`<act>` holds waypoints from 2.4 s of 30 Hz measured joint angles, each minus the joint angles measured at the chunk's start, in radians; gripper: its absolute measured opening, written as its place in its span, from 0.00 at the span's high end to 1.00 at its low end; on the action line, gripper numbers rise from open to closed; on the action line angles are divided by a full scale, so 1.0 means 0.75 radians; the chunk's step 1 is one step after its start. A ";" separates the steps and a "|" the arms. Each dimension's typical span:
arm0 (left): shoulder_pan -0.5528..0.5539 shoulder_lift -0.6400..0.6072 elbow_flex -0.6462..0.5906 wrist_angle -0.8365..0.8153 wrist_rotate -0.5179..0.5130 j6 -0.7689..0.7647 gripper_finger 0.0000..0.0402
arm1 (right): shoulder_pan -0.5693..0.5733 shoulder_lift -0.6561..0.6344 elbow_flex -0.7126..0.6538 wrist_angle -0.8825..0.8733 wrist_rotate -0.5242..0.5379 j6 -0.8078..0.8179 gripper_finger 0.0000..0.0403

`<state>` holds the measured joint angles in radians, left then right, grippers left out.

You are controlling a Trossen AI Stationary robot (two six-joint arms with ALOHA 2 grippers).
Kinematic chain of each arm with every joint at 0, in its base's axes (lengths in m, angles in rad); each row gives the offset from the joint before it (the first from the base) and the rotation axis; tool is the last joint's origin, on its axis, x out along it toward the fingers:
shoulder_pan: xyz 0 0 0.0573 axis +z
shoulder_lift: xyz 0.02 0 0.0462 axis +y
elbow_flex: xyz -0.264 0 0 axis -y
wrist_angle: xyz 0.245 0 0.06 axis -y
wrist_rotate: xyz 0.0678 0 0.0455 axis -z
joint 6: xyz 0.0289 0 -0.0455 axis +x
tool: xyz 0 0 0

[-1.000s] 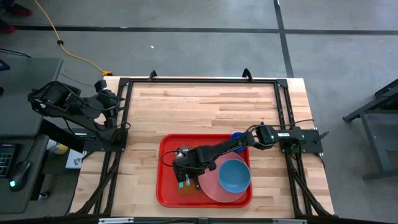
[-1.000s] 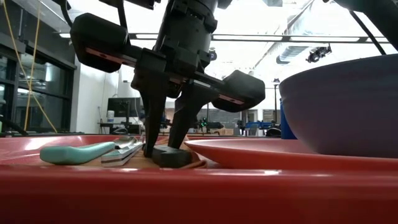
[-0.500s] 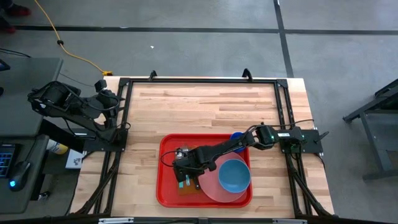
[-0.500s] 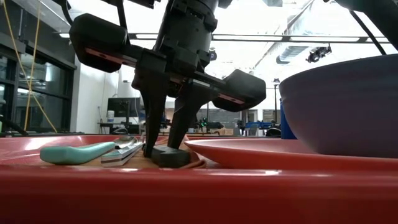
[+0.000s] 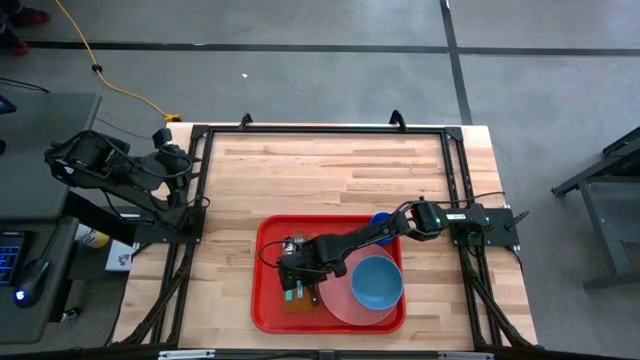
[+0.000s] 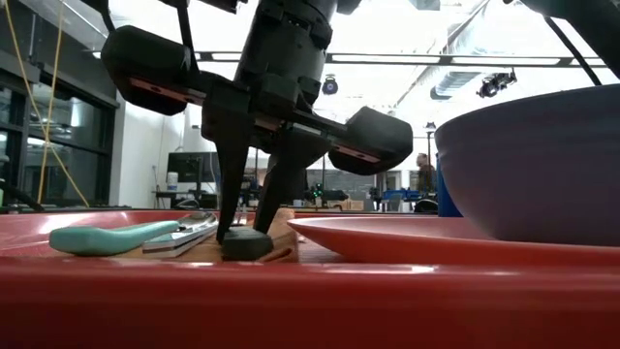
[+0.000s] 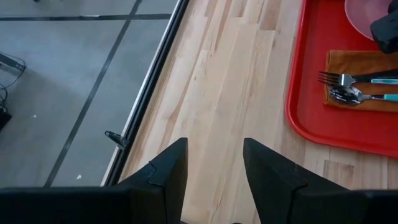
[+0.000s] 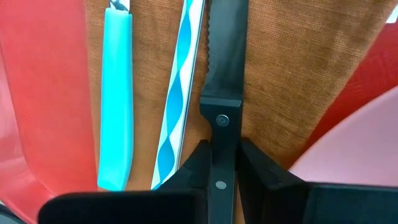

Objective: Set up tray
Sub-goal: Adjust the black bread knife

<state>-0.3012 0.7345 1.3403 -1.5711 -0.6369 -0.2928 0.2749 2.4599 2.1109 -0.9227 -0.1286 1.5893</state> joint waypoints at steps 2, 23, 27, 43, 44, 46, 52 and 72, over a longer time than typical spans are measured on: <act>0.000 0.000 0.000 0.000 0.001 0.000 0.54 | 0.002 -0.007 0.000 -0.005 0.014 0.018 0.93; 0.000 0.000 0.000 0.000 0.003 0.000 0.54 | 0.037 -0.054 -0.001 -0.124 0.070 0.238 0.93; 0.000 0.000 0.000 0.000 0.003 0.000 0.54 | 0.038 -0.054 -0.001 -0.129 0.075 0.244 0.93; 0.000 0.000 0.000 0.000 0.028 0.001 0.54 | 0.000 -0.057 0.000 -0.129 0.111 0.218 0.93; 0.000 0.000 0.000 0.000 0.028 0.001 0.54 | -0.002 -0.057 0.000 -0.124 0.110 0.214 0.93; 0.000 0.000 0.000 0.000 0.028 0.001 0.54 | -0.009 -0.057 0.000 -0.122 0.116 0.208 0.93; -0.001 -0.003 0.000 0.000 0.033 0.001 0.54 | -0.010 -0.058 0.001 -0.141 0.123 0.200 0.93; 0.000 -0.155 -0.001 0.000 0.033 0.001 0.54 | -0.009 -0.059 0.002 -0.179 0.153 0.167 0.83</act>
<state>-0.3015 0.6186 1.3396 -1.5711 -0.6125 -0.2924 0.2677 2.4157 2.1120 -1.0573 -0.0140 1.7146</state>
